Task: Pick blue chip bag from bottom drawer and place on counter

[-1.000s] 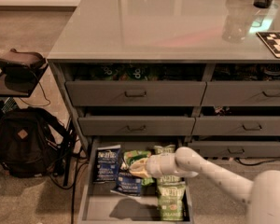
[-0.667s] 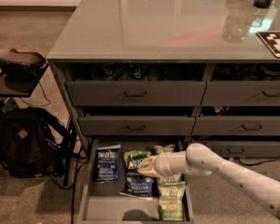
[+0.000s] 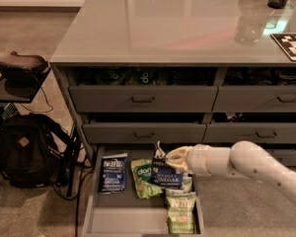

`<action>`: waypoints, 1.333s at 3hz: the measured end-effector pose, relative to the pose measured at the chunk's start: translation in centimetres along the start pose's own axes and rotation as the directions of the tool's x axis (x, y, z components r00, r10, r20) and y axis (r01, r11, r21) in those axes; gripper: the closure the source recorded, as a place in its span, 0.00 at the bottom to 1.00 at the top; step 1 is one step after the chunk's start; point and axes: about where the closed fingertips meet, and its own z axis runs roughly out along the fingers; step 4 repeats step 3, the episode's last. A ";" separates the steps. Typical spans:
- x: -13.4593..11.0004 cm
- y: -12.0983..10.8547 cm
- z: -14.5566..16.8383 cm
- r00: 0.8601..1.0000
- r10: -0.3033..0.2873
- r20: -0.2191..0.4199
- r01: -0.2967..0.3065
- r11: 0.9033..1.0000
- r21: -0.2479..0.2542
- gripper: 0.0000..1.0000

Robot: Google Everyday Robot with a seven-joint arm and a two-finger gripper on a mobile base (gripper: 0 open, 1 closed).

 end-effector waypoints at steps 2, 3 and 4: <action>-7.9 -4.4 -11.7 0.998 -0.050 0.023 0.042 0.966 0.255 1.00; -7.9 -4.4 -11.7 0.998 -0.050 0.023 0.042 0.966 0.255 1.00; -7.9 -4.4 -11.7 0.998 -0.050 0.023 0.042 0.966 0.255 1.00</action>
Offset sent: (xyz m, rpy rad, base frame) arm -0.0049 -0.0906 0.2096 0.0246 -0.2943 -0.2815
